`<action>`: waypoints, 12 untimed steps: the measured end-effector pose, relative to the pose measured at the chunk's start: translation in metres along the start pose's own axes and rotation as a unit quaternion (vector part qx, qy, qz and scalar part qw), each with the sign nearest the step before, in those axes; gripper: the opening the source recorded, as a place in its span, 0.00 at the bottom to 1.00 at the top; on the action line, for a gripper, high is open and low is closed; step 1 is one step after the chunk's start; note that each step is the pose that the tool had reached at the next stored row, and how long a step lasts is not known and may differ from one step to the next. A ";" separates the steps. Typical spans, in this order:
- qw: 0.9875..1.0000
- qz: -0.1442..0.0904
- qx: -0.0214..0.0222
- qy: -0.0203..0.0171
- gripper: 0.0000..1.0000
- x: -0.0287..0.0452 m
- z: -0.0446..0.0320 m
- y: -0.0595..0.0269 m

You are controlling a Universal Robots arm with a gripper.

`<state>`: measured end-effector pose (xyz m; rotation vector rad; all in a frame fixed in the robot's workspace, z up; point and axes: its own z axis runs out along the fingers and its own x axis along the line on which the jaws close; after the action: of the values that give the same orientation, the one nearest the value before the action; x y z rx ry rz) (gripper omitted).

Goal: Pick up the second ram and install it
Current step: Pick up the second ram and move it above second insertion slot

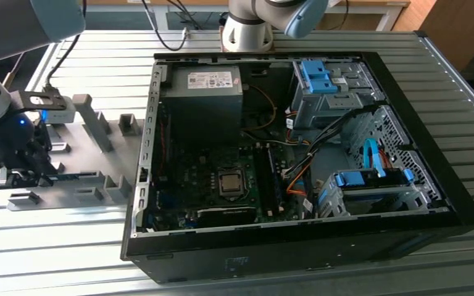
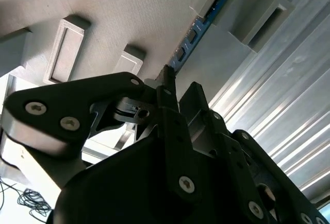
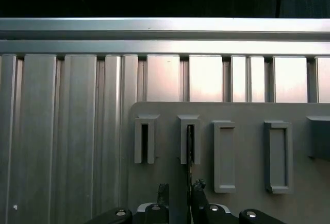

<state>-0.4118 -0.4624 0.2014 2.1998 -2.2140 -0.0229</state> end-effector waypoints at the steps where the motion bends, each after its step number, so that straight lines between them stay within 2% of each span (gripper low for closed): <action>1: 1.000 0.000 0.000 0.000 0.31 -0.0006 0.0000 0.0000; 6: 1.000 0.000 0.000 0.000 0.31 -0.0043 0.0004 0.0006; 12: 1.000 0.000 0.000 0.000 0.31 -0.0053 0.0034 0.0013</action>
<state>-0.4131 -0.4571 0.1980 2.1998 -2.2138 -0.0230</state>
